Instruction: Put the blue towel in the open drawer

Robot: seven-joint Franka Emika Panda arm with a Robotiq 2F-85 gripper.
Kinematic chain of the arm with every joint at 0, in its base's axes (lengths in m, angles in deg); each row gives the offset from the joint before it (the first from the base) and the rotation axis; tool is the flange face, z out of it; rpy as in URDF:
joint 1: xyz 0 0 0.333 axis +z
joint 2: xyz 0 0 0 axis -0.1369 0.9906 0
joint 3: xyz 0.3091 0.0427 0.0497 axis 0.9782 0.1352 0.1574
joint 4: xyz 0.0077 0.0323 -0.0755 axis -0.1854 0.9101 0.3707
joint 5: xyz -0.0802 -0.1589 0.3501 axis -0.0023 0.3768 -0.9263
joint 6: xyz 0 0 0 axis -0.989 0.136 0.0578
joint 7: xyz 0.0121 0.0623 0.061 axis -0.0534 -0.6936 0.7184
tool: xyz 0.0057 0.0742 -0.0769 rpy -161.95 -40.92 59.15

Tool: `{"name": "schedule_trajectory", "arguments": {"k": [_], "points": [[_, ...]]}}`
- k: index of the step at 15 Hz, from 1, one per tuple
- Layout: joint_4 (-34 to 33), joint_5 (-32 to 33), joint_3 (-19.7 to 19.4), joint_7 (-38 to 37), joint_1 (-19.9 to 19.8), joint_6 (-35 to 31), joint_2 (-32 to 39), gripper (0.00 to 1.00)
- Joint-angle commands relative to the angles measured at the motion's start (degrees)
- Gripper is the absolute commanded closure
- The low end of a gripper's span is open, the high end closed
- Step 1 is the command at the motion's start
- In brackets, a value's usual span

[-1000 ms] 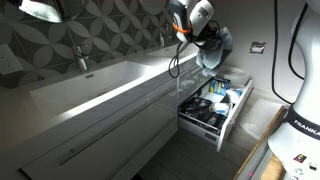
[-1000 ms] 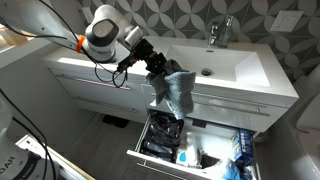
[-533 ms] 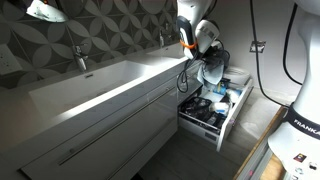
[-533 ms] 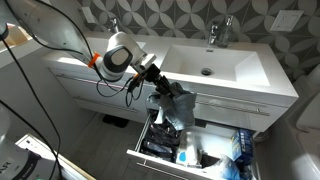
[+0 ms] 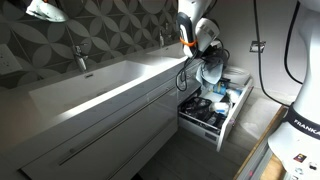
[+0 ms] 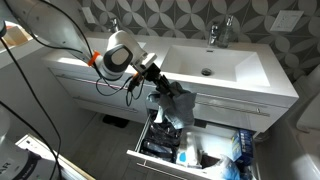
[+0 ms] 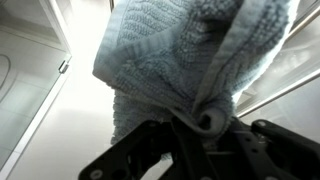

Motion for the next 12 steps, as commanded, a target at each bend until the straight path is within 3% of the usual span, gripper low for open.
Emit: {"name": "schedule_trajectory", "arguments": {"k": [1,6,9,12], "points": [[2.65,0.78,-1.23,2.00,0.85,0.00,1.48,0.94],[8.54,0.86,2.35,13.14,-5.78,-8.85,-2.18,0.94],[8.23,-1.60,8.52,18.20,-14.82,-17.02,-3.05,0.94],[5.86,-1.97,17.35,24.23,-25.45,-20.40,-4.64,0.94]]}}
